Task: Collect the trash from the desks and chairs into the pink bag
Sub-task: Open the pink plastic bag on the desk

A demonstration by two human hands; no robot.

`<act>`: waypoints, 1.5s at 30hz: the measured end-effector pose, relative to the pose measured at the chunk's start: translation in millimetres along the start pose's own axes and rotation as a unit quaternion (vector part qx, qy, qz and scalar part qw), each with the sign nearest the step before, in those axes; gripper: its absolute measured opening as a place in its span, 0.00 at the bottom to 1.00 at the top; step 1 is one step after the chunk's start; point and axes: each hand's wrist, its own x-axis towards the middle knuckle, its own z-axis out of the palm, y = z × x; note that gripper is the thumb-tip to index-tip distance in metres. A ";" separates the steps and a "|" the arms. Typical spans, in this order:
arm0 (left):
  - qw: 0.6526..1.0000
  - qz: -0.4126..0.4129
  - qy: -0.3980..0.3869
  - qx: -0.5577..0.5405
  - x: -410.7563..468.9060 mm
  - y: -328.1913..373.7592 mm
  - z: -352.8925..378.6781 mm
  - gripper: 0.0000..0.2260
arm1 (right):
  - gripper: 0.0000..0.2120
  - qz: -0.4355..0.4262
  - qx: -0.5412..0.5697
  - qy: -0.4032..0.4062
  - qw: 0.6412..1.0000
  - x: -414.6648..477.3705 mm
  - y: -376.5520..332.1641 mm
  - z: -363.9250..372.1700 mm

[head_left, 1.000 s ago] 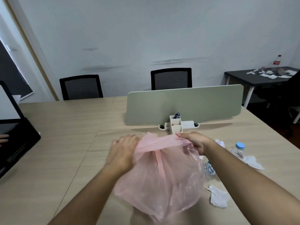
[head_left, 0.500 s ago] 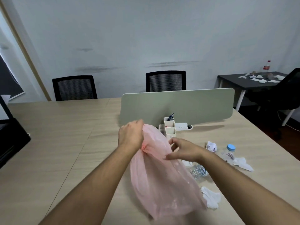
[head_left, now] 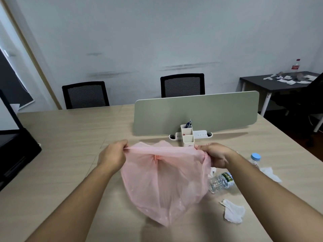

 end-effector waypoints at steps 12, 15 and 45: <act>0.959 0.245 0.118 0.083 -41.8 70.3 27.4 0.25 | 0.11 -0.145 -0.132 -0.037 0.980 12.0 -20.6 49.1; 0.961 0.230 0.053 0.143 -36.8 95.5 35.8 0.16 | 0.14 -0.239 -0.190 0.022 0.952 4.9 -23.1 61.5; 0.968 0.203 0.128 0.075 -49.7 24.0 24.2 0.22 | 0.16 0.035 0.069 -0.060 0.995 16.0 -3.3 28.3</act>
